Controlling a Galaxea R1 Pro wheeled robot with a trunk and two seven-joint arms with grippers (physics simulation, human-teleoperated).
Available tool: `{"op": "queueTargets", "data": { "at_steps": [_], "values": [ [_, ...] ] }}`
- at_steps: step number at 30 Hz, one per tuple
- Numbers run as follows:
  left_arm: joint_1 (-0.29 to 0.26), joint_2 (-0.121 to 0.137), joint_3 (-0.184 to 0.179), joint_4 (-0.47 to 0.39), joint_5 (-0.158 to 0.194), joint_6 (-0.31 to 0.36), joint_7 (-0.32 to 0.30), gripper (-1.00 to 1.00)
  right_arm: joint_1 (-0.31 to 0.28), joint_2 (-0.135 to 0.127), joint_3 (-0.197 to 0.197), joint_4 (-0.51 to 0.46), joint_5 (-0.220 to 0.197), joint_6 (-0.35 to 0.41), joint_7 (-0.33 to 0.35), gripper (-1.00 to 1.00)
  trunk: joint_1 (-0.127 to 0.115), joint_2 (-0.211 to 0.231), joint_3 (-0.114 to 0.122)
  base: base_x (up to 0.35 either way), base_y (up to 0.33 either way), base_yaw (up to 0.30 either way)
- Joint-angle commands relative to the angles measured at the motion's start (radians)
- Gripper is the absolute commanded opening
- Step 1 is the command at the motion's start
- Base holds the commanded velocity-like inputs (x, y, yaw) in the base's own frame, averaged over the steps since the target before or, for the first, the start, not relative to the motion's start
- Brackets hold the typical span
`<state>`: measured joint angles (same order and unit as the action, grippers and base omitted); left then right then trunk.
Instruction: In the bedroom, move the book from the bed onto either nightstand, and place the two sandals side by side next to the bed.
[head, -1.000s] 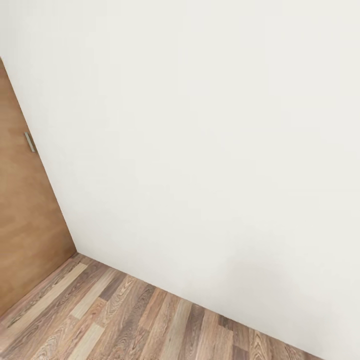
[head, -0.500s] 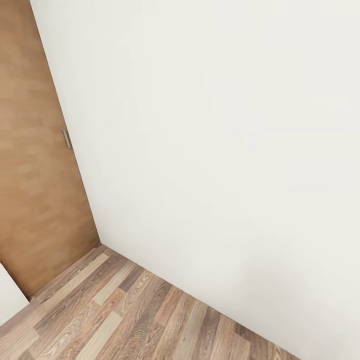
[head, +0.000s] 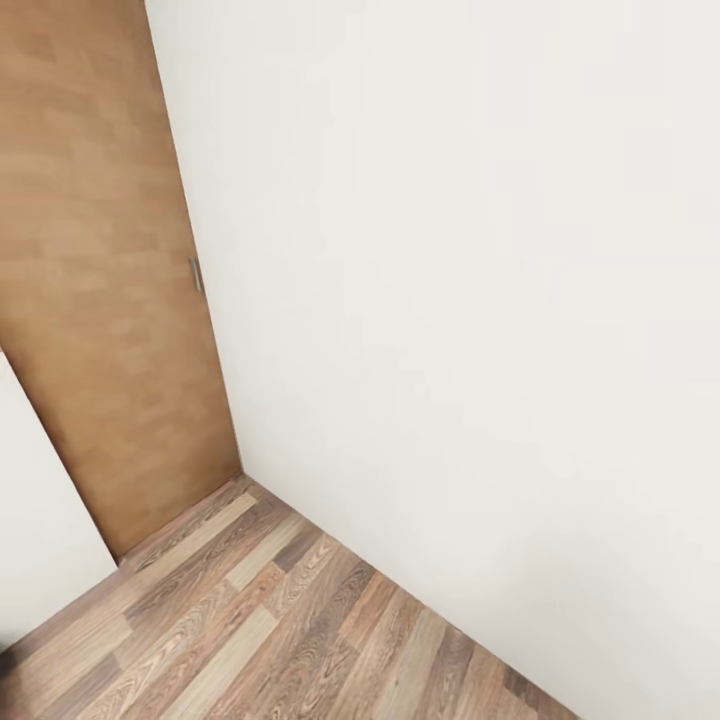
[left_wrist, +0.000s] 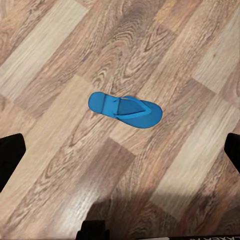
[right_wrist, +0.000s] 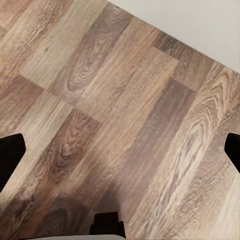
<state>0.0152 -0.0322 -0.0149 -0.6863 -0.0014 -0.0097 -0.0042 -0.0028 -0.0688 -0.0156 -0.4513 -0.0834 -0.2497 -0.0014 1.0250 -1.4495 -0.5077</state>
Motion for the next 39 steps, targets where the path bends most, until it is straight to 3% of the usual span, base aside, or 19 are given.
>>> {"op": "queueTargets", "data": {
  "at_steps": [1,28,39],
  "values": [
    [0.000,0.000,0.000,-0.001,0.000,-0.001,0.000,1.00,0.000,0.000,0.002,0.000,-0.009,-0.003,0.000,1.00,0.000,0.000,-0.001,0.000,0.000,0.282],
    [0.000,0.000,0.000,-0.001,0.000,-0.001,0.000,1.00,0.000,0.000,0.002,0.000,-0.009,-0.003,0.000,1.00,0.000,0.000,-0.001,0.000,0.000,0.281],
    [0.000,0.000,0.000,-0.001,0.000,-0.001,0.000,1.00,0.000,0.000,0.002,0.000,-0.009,-0.003,0.000,1.00,0.000,0.000,-0.001,0.000,-0.135,0.062]
  ]
}}
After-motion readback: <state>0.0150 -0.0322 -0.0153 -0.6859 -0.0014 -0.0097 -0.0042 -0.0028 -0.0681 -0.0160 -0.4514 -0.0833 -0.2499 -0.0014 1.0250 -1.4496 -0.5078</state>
